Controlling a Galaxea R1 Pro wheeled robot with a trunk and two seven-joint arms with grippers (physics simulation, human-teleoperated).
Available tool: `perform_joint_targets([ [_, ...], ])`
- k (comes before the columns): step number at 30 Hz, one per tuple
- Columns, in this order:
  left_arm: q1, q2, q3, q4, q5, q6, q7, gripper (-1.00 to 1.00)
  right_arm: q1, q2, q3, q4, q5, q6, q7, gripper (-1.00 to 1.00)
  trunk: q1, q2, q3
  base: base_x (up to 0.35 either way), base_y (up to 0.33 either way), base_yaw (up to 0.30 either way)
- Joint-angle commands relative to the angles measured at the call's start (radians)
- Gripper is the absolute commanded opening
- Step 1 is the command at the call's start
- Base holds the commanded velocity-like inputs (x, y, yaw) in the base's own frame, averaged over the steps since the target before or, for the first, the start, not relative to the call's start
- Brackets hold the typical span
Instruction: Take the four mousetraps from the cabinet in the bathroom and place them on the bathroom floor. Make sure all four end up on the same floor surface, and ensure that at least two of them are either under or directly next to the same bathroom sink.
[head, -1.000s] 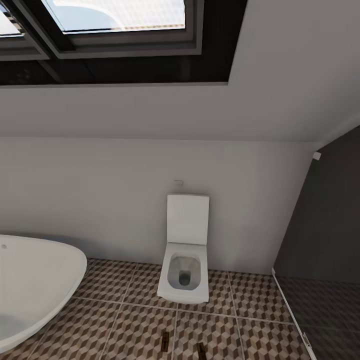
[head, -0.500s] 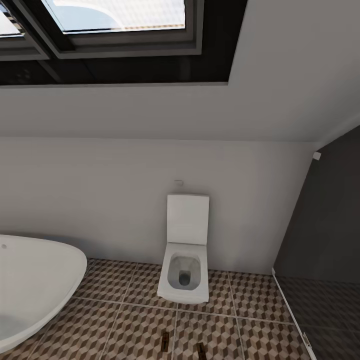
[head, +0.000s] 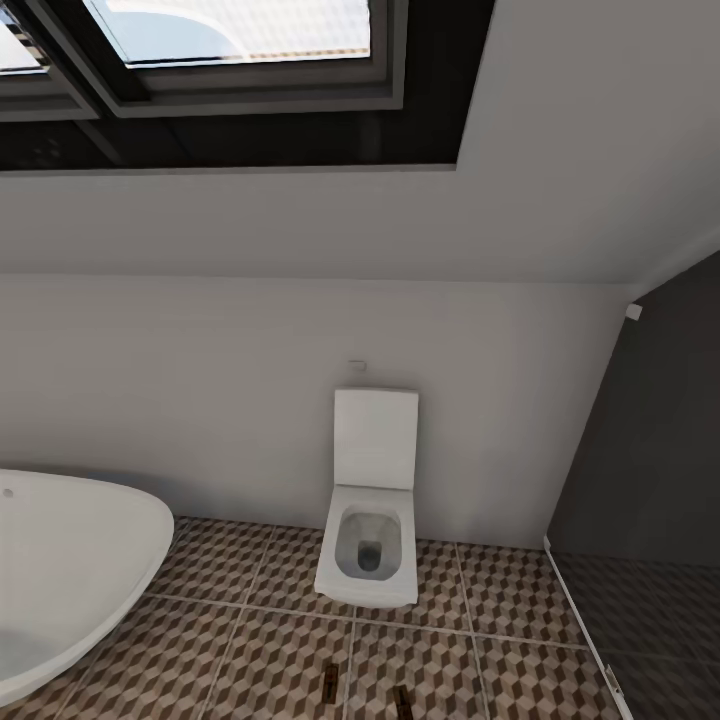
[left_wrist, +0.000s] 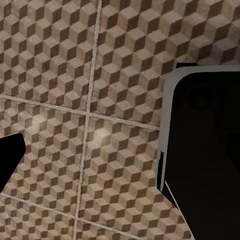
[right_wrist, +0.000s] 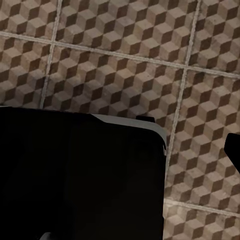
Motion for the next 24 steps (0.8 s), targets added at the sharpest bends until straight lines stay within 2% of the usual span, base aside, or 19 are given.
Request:
perform_joint_targets([
  [1, -0.001, 0.0, -0.008, 0.001, 0.005, -0.003, 0.003, 1.0, -0.001, 0.0, 0.006, 0.001, -0.004, -0.003, -0.001, 1.0, 0.001, -0.002, -0.002, 0.0, 0.0, 0.0],
  [24, -0.001, 0.0, -0.008, 0.001, 0.005, -0.003, 0.003, 1.0, 0.0, 0.0, 0.006, 0.001, -0.004, -0.003, -0.001, 1.0, 0.001, -0.002, -0.002, 0.0, 0.0, 0.0],
])
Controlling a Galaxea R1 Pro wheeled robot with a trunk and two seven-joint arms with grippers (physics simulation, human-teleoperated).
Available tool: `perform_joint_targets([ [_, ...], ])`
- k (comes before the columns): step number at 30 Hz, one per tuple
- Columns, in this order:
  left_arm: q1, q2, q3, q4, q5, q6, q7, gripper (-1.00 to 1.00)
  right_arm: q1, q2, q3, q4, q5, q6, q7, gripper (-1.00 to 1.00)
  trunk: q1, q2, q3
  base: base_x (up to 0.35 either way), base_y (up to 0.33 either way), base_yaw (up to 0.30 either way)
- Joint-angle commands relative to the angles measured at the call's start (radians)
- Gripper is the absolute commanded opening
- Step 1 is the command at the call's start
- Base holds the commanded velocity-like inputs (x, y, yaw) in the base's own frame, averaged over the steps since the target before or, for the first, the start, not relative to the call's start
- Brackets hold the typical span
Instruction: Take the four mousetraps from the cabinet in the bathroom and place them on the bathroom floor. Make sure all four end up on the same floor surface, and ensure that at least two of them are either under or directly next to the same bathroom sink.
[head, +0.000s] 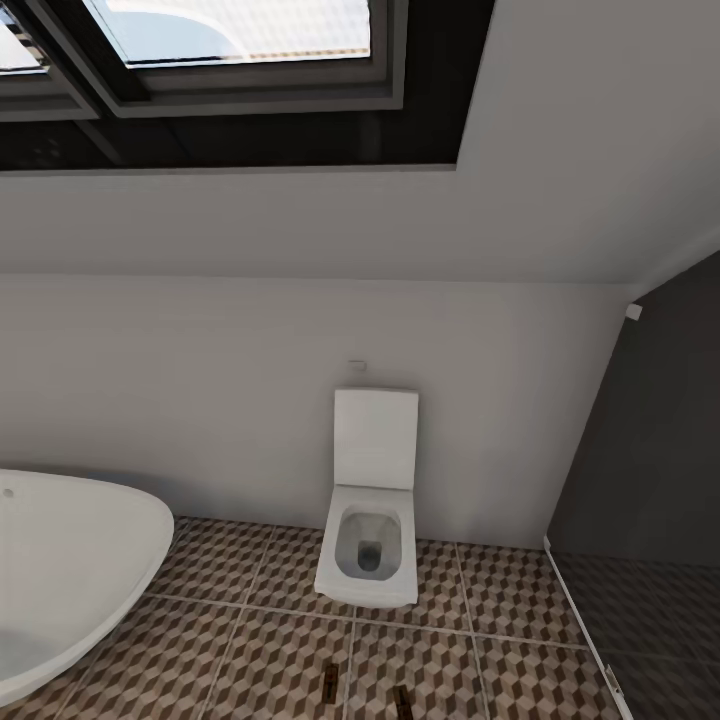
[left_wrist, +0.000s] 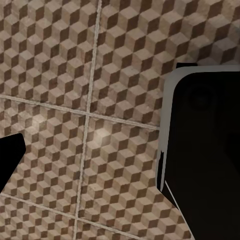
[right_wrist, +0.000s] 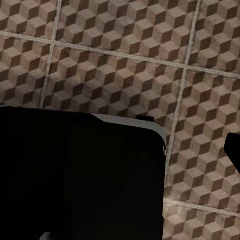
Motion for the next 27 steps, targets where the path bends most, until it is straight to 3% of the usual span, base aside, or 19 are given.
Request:
perform_joint_targets([
  [1, -0.001, 0.0, -0.008, 0.001, 0.005, -0.003, 0.003, 1.0, -0.001, 0.0, 0.006, 0.001, -0.004, -0.003, -0.001, 1.0, 0.001, -0.002, -0.002, 0.0, 0.0, 0.0],
  [27, -0.001, 0.0, -0.009, 0.001, 0.005, -0.003, 0.003, 1.0, 0.0, 0.0, 0.006, 0.001, -0.004, -0.004, -0.001, 1.0, 0.001, -0.002, -0.002, 0.0, 0.0, 0.0],
])
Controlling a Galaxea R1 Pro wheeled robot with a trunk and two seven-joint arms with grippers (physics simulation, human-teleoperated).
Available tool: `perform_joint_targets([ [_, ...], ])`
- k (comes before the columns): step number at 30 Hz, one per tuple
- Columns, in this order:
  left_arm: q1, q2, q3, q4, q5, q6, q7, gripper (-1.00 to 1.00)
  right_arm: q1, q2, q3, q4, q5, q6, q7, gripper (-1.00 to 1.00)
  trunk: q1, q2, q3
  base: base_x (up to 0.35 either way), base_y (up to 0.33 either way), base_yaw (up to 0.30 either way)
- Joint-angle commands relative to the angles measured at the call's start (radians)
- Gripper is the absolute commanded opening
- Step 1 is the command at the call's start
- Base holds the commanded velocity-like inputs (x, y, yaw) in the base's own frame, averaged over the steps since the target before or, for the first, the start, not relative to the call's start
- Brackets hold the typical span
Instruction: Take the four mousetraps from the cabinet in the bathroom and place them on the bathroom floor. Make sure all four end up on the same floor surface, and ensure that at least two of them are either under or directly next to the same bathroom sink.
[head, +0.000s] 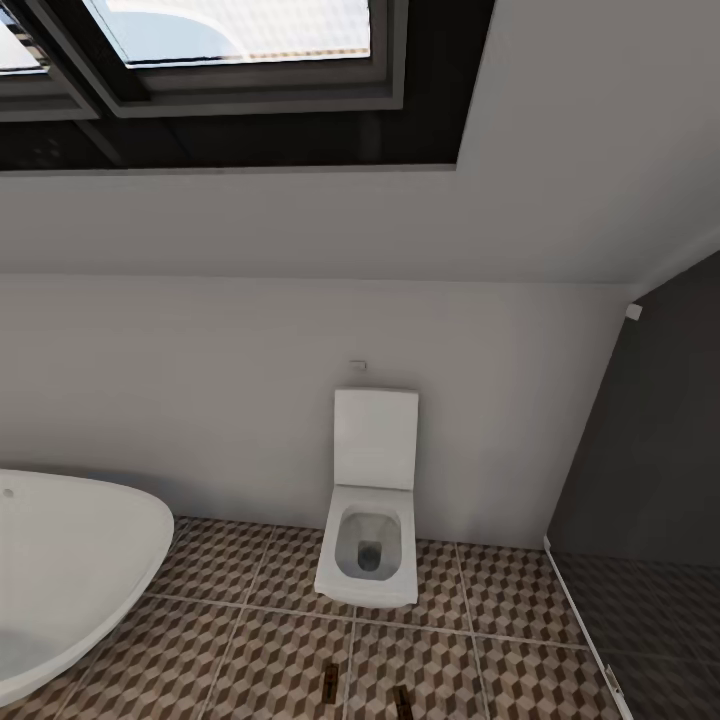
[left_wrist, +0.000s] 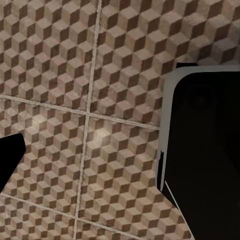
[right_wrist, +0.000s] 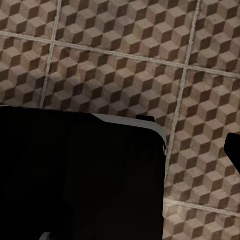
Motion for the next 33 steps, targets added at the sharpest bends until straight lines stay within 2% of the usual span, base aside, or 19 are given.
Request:
perform_joint_targets([
  [1, -0.001, 0.0, -0.009, 0.001, 0.005, -0.003, 0.003, 1.0, -0.001, 0.0, 0.006, 0.001, -0.004, -0.003, -0.001, 1.0, 0.001, -0.002, -0.002, 0.0, 0.0, 0.0],
  [33, -0.001, 0.0, -0.008, 0.001, 0.005, -0.003, 0.003, 1.0, -0.001, 0.0, 0.006, 0.001, -0.004, -0.003, -0.001, 1.0, 0.001, -0.002, -0.002, 0.0, 0.0, 0.0],
])
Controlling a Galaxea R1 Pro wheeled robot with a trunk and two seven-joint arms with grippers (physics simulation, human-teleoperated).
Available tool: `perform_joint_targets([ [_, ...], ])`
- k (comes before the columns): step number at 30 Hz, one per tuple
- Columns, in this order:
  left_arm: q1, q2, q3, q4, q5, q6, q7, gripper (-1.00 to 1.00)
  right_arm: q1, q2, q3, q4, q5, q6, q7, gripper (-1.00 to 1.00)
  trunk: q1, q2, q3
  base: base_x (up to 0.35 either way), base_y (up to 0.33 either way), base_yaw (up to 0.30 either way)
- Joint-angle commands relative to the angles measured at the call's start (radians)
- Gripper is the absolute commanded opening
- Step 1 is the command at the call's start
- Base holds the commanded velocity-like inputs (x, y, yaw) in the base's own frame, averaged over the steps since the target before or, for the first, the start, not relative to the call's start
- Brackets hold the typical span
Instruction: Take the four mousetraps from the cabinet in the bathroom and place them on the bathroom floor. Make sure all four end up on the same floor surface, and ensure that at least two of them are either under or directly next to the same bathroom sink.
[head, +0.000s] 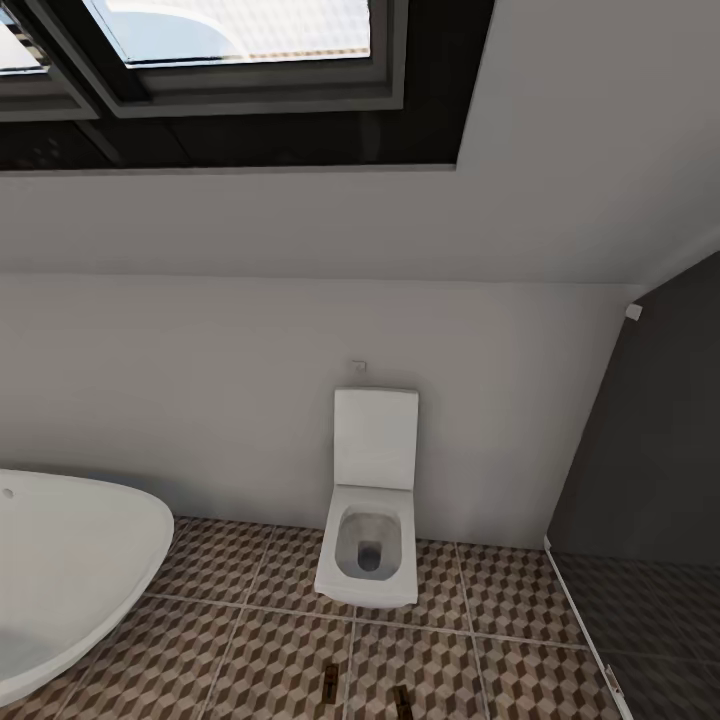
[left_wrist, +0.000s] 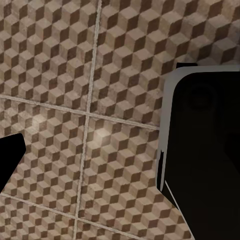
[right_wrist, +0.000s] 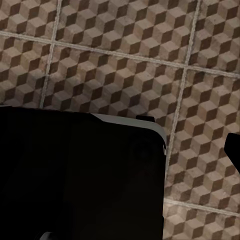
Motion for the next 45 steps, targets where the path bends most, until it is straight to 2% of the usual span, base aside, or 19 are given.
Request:
perform_joint_targets([
  [1, -0.001, 0.0, -0.009, 0.001, 0.005, -0.003, 0.003, 1.0, -0.001, 0.0, 0.006, 0.001, -0.004, -0.003, -0.002, 1.0, 0.001, -0.002, -0.002, 0.0, 0.0, 0.0],
  [45, -0.001, 0.0, -0.008, 0.001, 0.005, -0.003, 0.003, 1.0, -0.001, 0.0, 0.006, 0.001, -0.004, -0.003, -0.001, 1.0, 0.001, -0.002, -0.002, 0.0, 0.0, 0.0],
])
